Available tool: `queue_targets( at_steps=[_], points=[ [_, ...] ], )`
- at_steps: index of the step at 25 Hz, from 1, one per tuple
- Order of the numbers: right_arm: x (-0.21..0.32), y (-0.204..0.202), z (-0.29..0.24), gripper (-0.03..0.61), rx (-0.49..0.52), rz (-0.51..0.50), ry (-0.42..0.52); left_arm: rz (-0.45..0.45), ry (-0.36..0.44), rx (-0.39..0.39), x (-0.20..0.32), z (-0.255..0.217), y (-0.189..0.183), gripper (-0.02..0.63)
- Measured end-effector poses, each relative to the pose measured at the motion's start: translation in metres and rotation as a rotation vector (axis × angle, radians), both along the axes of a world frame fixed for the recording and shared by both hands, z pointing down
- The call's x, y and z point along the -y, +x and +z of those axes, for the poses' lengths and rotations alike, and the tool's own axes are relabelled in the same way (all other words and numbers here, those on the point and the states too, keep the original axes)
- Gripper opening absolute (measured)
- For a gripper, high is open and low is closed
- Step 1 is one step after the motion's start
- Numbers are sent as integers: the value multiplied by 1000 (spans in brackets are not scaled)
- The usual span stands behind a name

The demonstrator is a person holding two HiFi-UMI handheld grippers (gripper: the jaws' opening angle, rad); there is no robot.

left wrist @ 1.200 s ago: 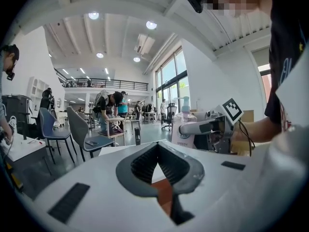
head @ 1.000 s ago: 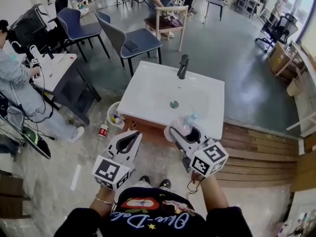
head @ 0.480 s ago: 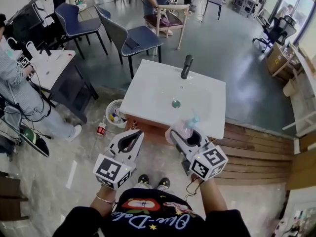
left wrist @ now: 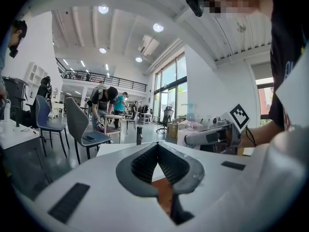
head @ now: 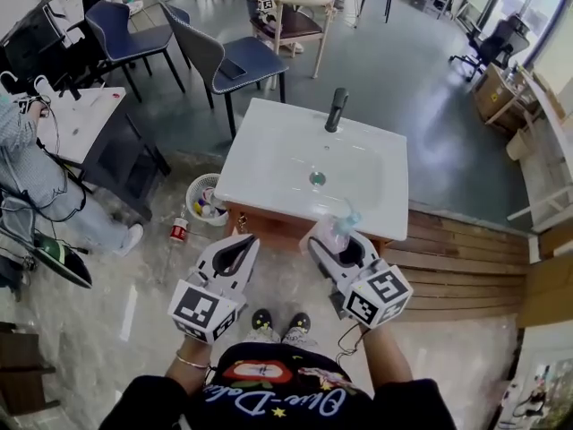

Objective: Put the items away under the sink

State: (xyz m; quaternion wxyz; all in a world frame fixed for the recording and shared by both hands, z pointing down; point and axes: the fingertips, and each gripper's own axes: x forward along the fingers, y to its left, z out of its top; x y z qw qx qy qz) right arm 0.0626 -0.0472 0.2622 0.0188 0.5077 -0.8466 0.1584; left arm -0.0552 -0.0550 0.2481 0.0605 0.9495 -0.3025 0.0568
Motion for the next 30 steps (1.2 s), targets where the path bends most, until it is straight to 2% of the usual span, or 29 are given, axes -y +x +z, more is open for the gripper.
queue_targets(
  at_steps=[14, 22, 30],
  points=[
    [-12, -9, 7, 212, -29, 87, -13, 67, -21, -22, 9, 12, -6, 8],
    [-25, 1, 14, 212, -47, 135, -31, 101, -57, -24, 11, 31, 2, 8],
    [-23, 0, 17, 212, -29, 117, -21, 84, -30, -10, 12, 23, 7, 8]
  ],
)
